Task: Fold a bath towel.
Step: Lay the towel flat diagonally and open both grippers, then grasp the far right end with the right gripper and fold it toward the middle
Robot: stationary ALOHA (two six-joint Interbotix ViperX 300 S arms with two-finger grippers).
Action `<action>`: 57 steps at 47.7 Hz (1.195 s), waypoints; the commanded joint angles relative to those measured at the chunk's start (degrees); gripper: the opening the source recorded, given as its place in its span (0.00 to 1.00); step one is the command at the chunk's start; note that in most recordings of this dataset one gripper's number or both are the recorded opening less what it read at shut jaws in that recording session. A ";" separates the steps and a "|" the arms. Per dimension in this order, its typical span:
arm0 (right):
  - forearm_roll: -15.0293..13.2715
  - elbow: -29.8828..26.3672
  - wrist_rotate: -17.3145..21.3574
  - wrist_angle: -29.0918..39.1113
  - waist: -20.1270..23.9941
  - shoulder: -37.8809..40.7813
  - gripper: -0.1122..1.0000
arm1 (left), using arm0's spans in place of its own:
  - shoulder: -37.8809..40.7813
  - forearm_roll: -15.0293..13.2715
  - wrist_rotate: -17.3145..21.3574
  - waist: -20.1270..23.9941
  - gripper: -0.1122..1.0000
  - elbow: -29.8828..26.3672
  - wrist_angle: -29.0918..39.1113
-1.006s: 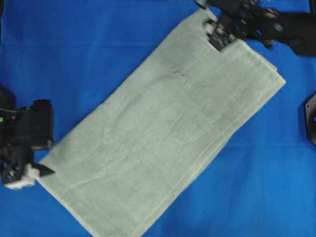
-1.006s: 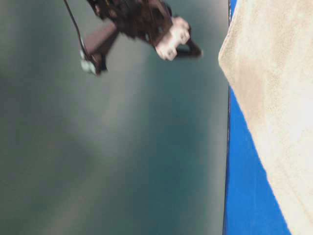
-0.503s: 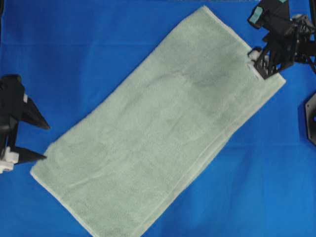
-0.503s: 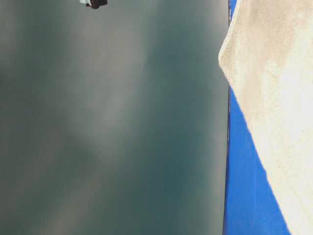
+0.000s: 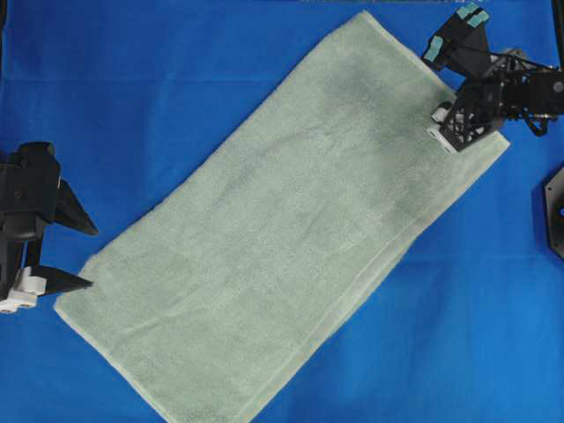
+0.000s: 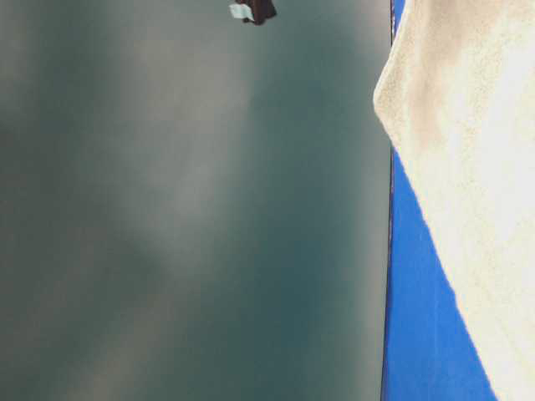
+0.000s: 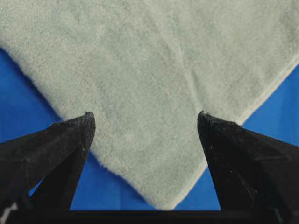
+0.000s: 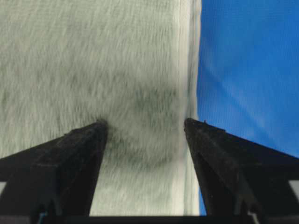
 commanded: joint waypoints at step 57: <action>9.76 -14.50 9.58 6.59 23.12 -0.09 0.20 | 2.11 -0.09 0.26 0.26 0.84 -1.67 -1.14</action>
